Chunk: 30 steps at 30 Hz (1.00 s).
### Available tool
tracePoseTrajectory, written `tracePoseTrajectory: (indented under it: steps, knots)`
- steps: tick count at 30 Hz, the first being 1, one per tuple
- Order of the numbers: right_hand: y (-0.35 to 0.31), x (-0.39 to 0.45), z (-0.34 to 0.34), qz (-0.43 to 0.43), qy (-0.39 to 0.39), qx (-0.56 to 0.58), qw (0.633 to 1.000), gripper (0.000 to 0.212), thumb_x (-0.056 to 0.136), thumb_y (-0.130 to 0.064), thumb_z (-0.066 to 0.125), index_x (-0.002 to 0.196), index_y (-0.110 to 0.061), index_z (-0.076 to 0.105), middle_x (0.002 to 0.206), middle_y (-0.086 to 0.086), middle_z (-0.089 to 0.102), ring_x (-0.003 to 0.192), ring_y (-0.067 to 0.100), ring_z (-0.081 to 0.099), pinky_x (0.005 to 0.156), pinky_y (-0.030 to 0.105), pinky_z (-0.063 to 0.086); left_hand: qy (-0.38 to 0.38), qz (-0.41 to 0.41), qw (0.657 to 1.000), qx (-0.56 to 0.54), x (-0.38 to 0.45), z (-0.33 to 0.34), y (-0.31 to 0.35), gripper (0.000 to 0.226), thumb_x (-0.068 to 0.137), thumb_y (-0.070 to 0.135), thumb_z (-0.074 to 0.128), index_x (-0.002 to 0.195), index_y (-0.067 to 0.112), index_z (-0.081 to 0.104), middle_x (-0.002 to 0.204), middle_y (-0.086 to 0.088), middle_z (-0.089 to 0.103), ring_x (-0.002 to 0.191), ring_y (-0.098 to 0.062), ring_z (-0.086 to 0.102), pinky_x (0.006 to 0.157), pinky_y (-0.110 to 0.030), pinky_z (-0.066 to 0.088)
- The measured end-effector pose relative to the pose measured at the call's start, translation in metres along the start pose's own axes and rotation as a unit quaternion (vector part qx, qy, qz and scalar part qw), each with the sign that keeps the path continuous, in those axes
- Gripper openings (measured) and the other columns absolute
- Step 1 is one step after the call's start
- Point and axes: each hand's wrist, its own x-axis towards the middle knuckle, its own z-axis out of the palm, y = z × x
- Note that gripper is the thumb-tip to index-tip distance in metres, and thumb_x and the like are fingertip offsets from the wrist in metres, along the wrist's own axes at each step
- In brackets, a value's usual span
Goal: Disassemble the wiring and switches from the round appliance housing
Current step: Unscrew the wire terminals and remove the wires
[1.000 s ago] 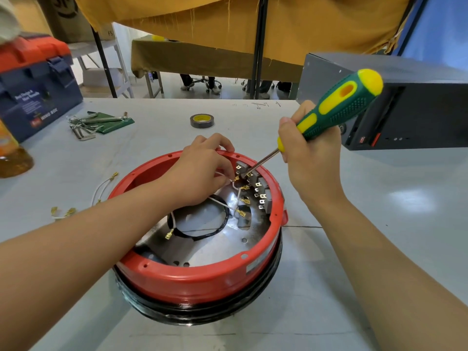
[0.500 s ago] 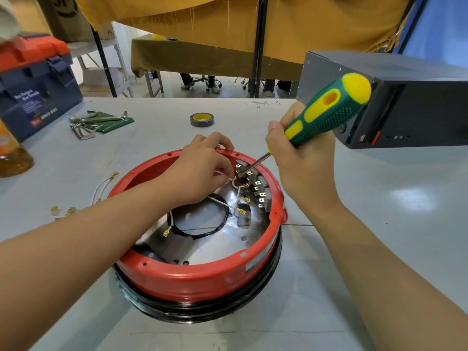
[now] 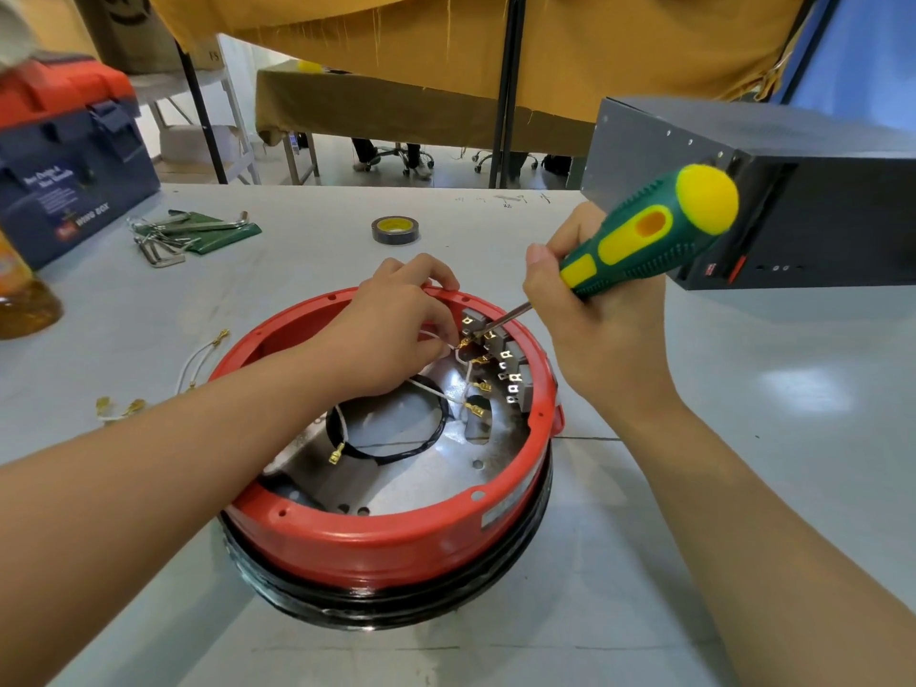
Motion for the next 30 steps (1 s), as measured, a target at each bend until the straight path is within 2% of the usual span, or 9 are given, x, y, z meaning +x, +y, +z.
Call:
tracePoseTrajectory:
  steps: [7, 10, 13, 16, 18, 21, 23, 27, 30]
  knots:
    - [-0.001, 0.001, 0.001, -0.003, -0.041, -0.002, 0.999, 0.032, 0.086, -0.007, 0.055, 0.064, -0.025, 0.04, 0.056, -0.004, 0.042, 0.053, 0.007, 0.044, 0.057, 0.012, 0.036, -0.002, -0.001, 1.0, 0.007, 0.0, 0.0, 0.001, 0.011, 0.086, 0.016, 0.064, 0.088, 0.023, 0.073, 0.133, 0.005, 0.04, 0.114, -0.019, 0.035, 0.091, -0.03, 0.031]
    - [0.001, 0.005, 0.002, 0.044, -0.002, 0.024, 0.999, 0.033, 0.086, -0.008, 0.054, 0.061, -0.024, 0.039, 0.052, -0.005, 0.037, 0.05, 0.008, 0.04, 0.055, 0.017, 0.035, -0.002, -0.001, 1.0, 0.003, 0.0, 0.0, 0.001, 0.011, 0.085, 0.016, 0.065, 0.089, 0.022, 0.074, 0.133, 0.005, 0.041, 0.113, -0.019, 0.035, 0.094, -0.032, 0.033]
    - [0.005, 0.01, 0.001, 0.095, 0.034, 0.062, 0.993, 0.029, 0.084, -0.009, 0.052, 0.061, -0.017, 0.038, 0.054, 0.009, 0.036, 0.051, 0.024, 0.037, 0.056, 0.027, 0.033, -0.002, 0.0, 1.0, 0.004, 0.0, 0.0, 0.0, 0.013, 0.086, 0.017, 0.065, 0.092, 0.022, 0.074, 0.134, 0.006, 0.041, 0.113, -0.019, 0.035, 0.094, -0.032, 0.033]
    - [0.008, 0.012, 0.001, 0.126, 0.057, 0.078, 0.987, 0.028, 0.081, -0.011, 0.052, 0.059, -0.016, 0.035, 0.053, 0.014, 0.033, 0.052, 0.027, 0.033, 0.053, 0.03, 0.031, -0.004, 0.004, 1.0, 0.004, 0.0, 0.0, 0.0, 0.013, 0.085, 0.017, 0.065, 0.092, 0.023, 0.074, 0.134, 0.005, 0.041, 0.112, -0.019, 0.036, 0.094, -0.032, 0.033]
    - [0.008, 0.013, 0.002, 0.138, 0.073, 0.084, 0.984, 0.029, 0.08, -0.012, 0.052, 0.058, -0.016, 0.035, 0.052, 0.011, 0.032, 0.051, 0.029, 0.032, 0.052, 0.031, 0.031, -0.004, 0.004, 1.0, 0.007, 0.0, 0.001, 0.0, 0.014, 0.085, 0.016, 0.065, 0.092, 0.023, 0.074, 0.134, 0.005, 0.04, 0.111, -0.019, 0.036, 0.093, -0.033, 0.033]
    - [0.006, 0.011, 0.005, 0.117, 0.071, 0.057, 0.989, 0.03, 0.082, -0.013, 0.053, 0.058, -0.017, 0.035, 0.053, 0.018, 0.034, 0.052, 0.036, 0.036, 0.052, 0.034, 0.034, -0.003, 0.003, 1.0, 0.006, 0.0, 0.001, -0.001, 0.015, 0.085, 0.015, 0.063, 0.092, 0.023, 0.074, 0.134, 0.005, 0.04, 0.111, -0.019, 0.036, 0.093, -0.032, 0.033]
    - [0.003, 0.007, 0.005, 0.089, 0.06, 0.036, 0.994, 0.031, 0.084, -0.013, 0.054, 0.059, -0.018, 0.037, 0.053, 0.019, 0.038, 0.052, 0.035, 0.04, 0.054, 0.035, 0.037, -0.003, 0.002, 1.0, 0.005, 0.0, 0.001, -0.001, 0.016, 0.086, 0.013, 0.063, 0.092, 0.023, 0.074, 0.134, 0.005, 0.04, 0.112, -0.019, 0.036, 0.094, -0.032, 0.033]
    - [-0.001, 0.001, 0.001, 0.045, 0.058, 0.012, 0.997, 0.034, 0.086, -0.012, 0.055, 0.059, -0.023, 0.038, 0.051, 0.0, 0.038, 0.05, 0.026, 0.042, 0.053, 0.031, 0.037, 0.001, 0.0, 1.0, 0.001, 0.001, 0.001, -0.001, 0.017, 0.085, 0.011, 0.062, 0.091, 0.021, 0.074, 0.134, 0.005, 0.041, 0.113, -0.019, 0.036, 0.094, -0.031, 0.033]
    - [-0.003, 0.0, 0.002, 0.007, 0.044, -0.019, 0.999, 0.036, 0.086, -0.009, 0.056, 0.059, -0.026, 0.037, 0.051, -0.003, 0.038, 0.05, 0.012, 0.042, 0.054, 0.021, 0.036, 0.003, 0.002, 1.0, 0.001, 0.0, 0.001, 0.0, 0.016, 0.085, 0.011, 0.062, 0.09, 0.021, 0.074, 0.133, 0.004, 0.041, 0.112, -0.02, 0.037, 0.095, -0.033, 0.034]
